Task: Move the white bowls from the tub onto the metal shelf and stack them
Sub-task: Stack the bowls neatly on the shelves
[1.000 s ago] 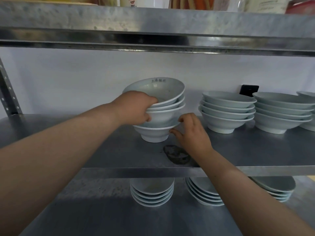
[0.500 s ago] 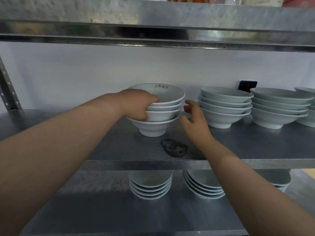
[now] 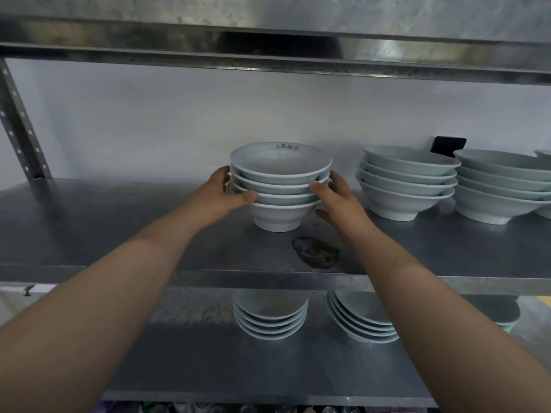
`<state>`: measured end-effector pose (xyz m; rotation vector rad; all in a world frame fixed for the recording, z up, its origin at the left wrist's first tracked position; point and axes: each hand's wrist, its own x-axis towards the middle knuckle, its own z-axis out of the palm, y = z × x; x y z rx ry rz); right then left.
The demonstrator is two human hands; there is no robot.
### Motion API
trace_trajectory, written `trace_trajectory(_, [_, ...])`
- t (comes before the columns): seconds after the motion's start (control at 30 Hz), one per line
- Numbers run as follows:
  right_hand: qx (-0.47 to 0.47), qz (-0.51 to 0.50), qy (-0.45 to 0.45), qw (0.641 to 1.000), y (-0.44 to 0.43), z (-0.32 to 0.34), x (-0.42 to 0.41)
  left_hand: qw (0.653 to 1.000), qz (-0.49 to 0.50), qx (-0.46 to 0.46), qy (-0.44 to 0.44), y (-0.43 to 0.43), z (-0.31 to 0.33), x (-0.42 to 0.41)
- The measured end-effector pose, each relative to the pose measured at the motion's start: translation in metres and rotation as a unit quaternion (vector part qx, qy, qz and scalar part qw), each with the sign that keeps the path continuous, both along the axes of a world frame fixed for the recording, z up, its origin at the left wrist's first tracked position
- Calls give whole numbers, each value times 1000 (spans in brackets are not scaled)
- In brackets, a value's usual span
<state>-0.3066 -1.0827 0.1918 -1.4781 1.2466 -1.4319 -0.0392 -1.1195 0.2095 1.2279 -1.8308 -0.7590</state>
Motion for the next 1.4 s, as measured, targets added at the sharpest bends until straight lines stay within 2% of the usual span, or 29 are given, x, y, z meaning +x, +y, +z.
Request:
trace_trajectory(0.17, [10,23,-42,999,-7,2,5,994,-43,-2,102,-4,-13,-10])
trace_trajectory(0.57, [-18,4,-37,999,-7,-16,15,977,-75,-24,200,-9,-36,-12])
trace_trajectory(0.9, [-46,-55,76,995,-7,-22,19,979,-74,-59,179,-17,-42,-8])
trace_trajectory(1.4, [-61,-70,155,983,9,-15,27,983,-36,-63,169,-15,-44,-3])
